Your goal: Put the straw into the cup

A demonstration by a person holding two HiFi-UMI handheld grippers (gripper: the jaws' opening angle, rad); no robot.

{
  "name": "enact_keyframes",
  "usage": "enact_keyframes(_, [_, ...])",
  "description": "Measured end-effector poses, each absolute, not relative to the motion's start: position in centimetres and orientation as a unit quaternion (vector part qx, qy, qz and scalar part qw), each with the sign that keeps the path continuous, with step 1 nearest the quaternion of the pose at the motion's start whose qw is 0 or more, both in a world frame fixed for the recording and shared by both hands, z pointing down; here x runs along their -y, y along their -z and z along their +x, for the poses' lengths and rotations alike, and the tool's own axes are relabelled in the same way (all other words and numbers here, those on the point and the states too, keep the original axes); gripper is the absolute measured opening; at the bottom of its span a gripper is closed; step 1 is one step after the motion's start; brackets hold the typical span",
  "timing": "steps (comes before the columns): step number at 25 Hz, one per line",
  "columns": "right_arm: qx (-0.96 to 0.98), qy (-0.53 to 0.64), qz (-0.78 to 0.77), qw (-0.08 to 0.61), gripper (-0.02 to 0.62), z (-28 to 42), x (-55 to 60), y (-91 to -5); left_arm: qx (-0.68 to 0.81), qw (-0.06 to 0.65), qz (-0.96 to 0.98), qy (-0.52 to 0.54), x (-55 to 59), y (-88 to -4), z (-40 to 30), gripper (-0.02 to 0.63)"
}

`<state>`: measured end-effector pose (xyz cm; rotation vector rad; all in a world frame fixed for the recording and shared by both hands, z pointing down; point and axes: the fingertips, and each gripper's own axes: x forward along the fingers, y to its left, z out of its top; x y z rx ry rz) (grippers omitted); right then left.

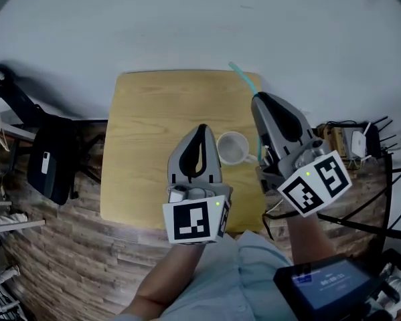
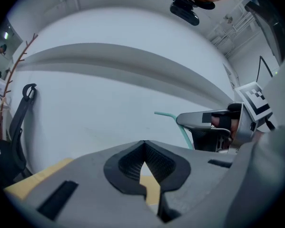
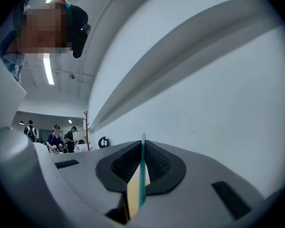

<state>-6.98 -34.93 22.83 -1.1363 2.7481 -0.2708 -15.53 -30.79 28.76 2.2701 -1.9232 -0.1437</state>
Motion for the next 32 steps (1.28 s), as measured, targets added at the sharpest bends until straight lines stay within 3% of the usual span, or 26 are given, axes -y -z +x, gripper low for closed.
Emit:
enact_keyframes(12, [-0.919,0.050,-0.344,0.188,0.017,-8.2,34.4,-16.4,0.663,0.062,0.743,0.066,30.7,-26.2,-18.4,-0.002])
enact_keyframes(32, [-0.913,0.177,-0.338,0.145,0.017,-7.9,39.4,-31.4,0.684,0.172,0.709,-0.003,32.9,-38.5,-18.0,-0.002])
